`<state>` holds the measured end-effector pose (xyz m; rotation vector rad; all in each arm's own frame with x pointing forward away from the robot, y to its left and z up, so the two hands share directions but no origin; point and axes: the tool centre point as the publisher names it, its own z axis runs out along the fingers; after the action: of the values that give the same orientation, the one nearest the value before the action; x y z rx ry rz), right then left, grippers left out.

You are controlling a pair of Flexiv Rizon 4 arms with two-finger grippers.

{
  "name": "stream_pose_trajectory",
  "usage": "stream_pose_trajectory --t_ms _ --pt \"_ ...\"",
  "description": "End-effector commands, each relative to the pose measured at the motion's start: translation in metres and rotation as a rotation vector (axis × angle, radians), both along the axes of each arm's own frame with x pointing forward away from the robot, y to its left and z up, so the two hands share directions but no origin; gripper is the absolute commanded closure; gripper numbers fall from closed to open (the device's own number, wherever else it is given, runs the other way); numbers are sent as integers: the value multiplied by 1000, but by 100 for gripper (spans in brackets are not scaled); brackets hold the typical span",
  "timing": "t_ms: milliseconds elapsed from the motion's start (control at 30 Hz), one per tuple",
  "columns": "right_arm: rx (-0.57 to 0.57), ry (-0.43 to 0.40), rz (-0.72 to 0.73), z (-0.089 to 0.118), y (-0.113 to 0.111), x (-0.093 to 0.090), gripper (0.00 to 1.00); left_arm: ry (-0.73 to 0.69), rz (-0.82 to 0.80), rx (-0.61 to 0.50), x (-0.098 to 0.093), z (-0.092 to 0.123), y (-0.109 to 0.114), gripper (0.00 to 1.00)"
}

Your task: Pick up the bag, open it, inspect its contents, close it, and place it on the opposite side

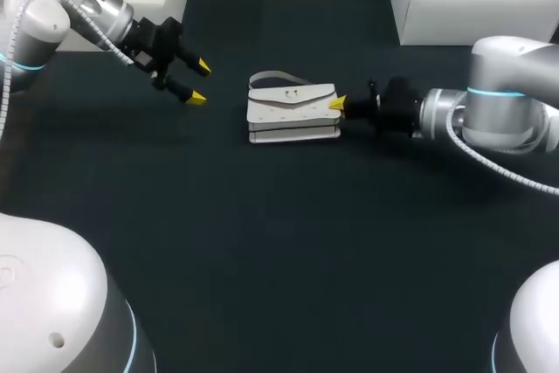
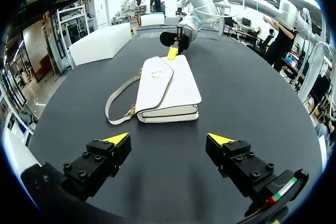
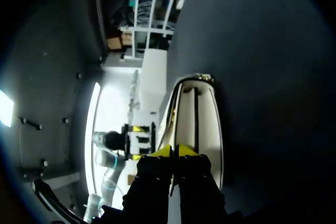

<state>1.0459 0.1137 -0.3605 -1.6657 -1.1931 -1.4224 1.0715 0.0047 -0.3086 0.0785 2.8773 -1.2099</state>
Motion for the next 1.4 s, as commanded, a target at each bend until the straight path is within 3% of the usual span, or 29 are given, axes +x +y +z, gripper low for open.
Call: stream_pose_trajectory --t_ms 33,233,267,300,333,633,867,1100,1400 --pt "0 -6 -8 0 3 -1 100 0 -1 -3 1 -1 0 0" --pt "-1 -10 -1 1 6 -1 100 0 -1 -3 1 -1 0 0" --pt "-2 -10 0 1 5 -1 85 0 -1 -3 1 -1 0 0" --pt "-6 -8 0 1 4 -1 58 0 -1 -3 1 -1 0 0" --pt "-10 -7 0 2 3 -1 0 0 -1 -3 1 -1 0 0" --pt "-97 -24 33 22 -14 -7 0 0 -1 -3 1 -1 0 0" --pt "-267 -67 144 44 -20 -19 0 0 -1 -3 1 -1 0 0" --pt "-506 -179 261 62 -22 -32 0 0 -1 -3 1 -1 0 0" --pt "-739 -311 407 63 -28 -36 0 0 -1 -3 1 -1 0 0"
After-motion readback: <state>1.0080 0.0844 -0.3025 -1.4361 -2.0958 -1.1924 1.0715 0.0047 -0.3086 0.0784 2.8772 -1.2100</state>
